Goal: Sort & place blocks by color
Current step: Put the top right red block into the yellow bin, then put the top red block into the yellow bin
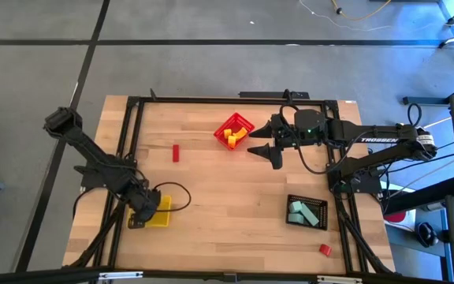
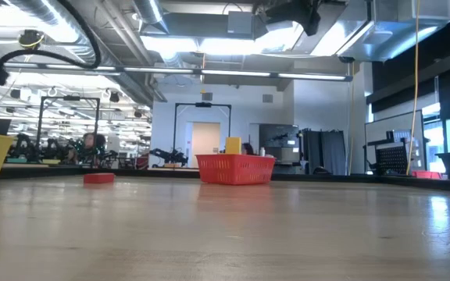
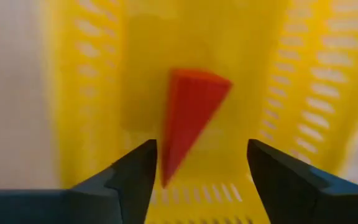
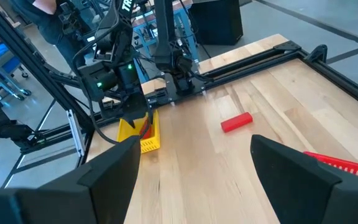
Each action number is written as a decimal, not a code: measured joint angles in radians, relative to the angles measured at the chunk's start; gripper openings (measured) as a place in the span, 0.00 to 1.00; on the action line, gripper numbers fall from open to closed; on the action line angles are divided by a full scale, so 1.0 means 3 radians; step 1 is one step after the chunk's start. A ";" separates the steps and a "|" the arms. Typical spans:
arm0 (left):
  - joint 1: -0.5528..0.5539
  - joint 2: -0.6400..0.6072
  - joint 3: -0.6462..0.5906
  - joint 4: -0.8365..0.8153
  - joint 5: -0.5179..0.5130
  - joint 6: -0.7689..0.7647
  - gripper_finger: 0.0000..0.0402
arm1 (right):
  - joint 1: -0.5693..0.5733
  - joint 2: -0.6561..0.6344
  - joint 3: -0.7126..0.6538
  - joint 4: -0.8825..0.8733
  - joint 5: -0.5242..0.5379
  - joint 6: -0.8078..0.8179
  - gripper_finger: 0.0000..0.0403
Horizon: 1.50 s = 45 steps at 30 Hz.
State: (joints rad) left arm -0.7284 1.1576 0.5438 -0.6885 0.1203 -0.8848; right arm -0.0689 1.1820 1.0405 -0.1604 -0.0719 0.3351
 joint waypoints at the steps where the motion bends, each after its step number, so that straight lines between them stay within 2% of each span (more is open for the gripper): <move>1: 0.0000 -0.0007 0.0006 -0.0002 0.0111 -0.0001 0.61 | 0.0000 0.0000 0.0000 0.0001 0.0000 0.0000 0.76; 5: -0.0001 -0.0164 0.0152 -0.0001 0.0425 -0.0014 0.62 | 0.0000 0.0000 0.0000 0.0001 0.0001 -0.0006 0.76; 7: 0.0023 -0.0293 0.0288 -0.0019 0.0424 -0.0057 0.61 | -0.0001 0.0000 0.0000 0.0001 0.0003 -0.0008 0.76; 9: 0.0093 -0.0417 0.0459 -0.0067 0.0282 -0.0098 0.61 | 0.0000 0.0000 0.0000 0.0001 0.0004 -0.0009 0.76; 12: 0.0256 -0.0557 0.0755 -0.0238 -0.0272 -0.0153 0.61 | 0.0000 0.0000 0.0000 0.0001 0.0020 0.0006 0.76; 16: 0.0635 -0.0592 0.1042 -0.0653 -0.1317 -0.0222 0.61 | -0.0001 0.0000 0.0000 0.0002 0.0126 0.0111 0.76; 19: 0.1044 -0.0590 0.1004 -0.0761 -0.1890 -0.0656 0.61 | -0.0001 0.0000 0.0000 0.0002 0.0133 0.0180 0.76; 21: 0.1319 -0.0590 0.0859 -0.0729 -0.2055 -0.1019 0.61 | -0.0001 0.0000 0.0000 0.0003 0.0132 0.0198 0.76; 27: 0.1952 -0.0587 0.0203 -0.0237 -0.2119 -0.1795 0.62 | -0.0001 0.0000 0.0000 0.0003 0.0199 0.0253 0.76; 33: 0.2371 -0.0498 -0.0364 0.0873 -0.2106 -0.1934 0.62 | -0.0001 0.0000 0.0000 0.0004 0.0304 0.0254 0.76; 40: 0.2656 -0.0231 -0.0323 0.0861 -0.2049 -0.1813 0.62 | -0.0001 0.0001 0.0000 0.0000 0.0301 0.0248 0.76; 45: 0.2779 0.0112 -0.0230 0.0851 -0.2017 -0.1717 0.62 | -0.0001 0.0003 0.0000 -0.0004 0.0323 0.0242 0.76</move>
State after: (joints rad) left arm 0.1053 1.1913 0.4749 -0.4332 -0.4850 -1.3998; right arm -0.0692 1.1828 1.0405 -0.1616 0.0249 0.4077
